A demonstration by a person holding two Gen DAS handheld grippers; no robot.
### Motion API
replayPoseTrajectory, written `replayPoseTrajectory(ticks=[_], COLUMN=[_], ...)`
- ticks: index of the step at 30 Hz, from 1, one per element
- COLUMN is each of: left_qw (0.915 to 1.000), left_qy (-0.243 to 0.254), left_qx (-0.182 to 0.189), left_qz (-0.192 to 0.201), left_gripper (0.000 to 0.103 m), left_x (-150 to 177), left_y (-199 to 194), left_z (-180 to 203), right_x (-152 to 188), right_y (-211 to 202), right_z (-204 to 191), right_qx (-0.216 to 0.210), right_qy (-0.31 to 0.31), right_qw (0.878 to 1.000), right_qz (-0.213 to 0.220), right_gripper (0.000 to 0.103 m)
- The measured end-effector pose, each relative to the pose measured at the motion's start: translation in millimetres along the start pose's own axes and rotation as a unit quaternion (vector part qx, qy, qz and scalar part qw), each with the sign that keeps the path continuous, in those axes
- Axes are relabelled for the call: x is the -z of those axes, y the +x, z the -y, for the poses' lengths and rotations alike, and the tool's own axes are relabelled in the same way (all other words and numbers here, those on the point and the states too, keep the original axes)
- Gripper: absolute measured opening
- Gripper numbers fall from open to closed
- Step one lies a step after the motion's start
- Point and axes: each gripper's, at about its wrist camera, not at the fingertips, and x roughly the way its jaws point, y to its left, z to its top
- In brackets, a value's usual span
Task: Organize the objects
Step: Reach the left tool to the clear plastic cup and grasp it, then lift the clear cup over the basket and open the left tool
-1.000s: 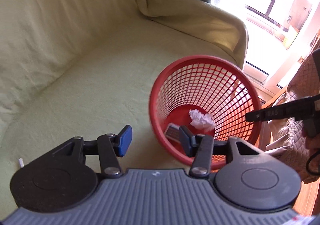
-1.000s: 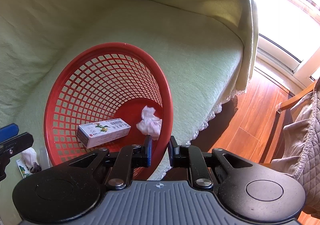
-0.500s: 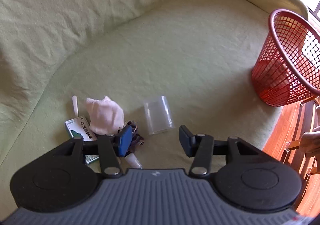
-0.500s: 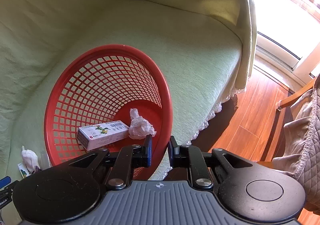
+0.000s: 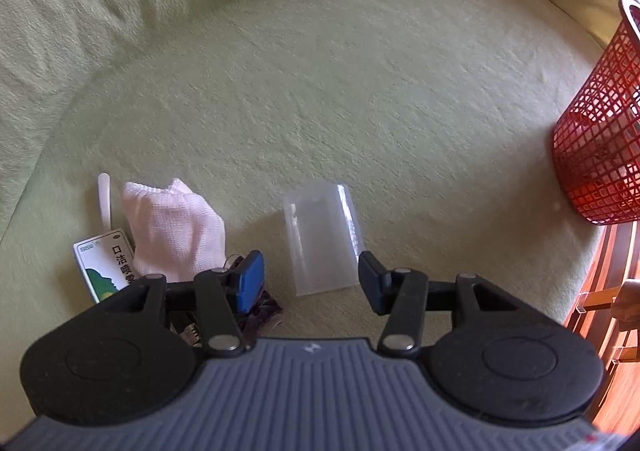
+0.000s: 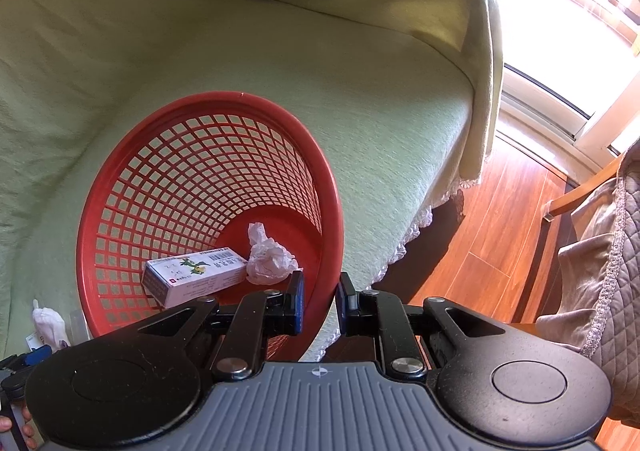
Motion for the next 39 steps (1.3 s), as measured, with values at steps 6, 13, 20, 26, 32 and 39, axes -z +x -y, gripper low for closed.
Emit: replayPoseTrajectory(ticks=[6, 13, 20, 26, 32, 39], left_qw=[0.9996, 0.9993, 0.9995, 0.9995, 0.9996, 0.9982], left_qy=[-0.009, -0.019, -0.023, -0.021, -0.018, 0.055], left_qx=[0.013, 0.012, 0.009, 0.015, 0.006, 0.012], left_qz=[-0.024, -0.031, -0.02, -0.015, -0.019, -0.023], left_gripper=[0.047, 0.047, 0.044, 0.011, 0.039, 0.039], left_x=[-10, -16, -14, -10, 5, 29], left_y=[29, 41, 27, -3, -1, 5], left_z=[2, 3, -1, -5, -1, 25], right_x=[-1, 0, 0, 1, 2, 5], right_y=[0, 0, 1, 1, 1, 1], right_z=[-2, -2, -2, -1, 0, 2], right_qx=[0.008, 0.01, 0.008, 0.005, -0.002, -0.008], right_qy=[0.0, 0.0, 0.0, 0.0, -0.002, -0.004], right_qw=[1.0, 1.0, 1.0, 1.0, 1.0, 1.0], right_qz=[0.002, 0.002, 0.002, 0.001, 0.004, 0.004], right_gripper=[0.013, 0.013, 0.013, 0.013, 0.013, 0.013])
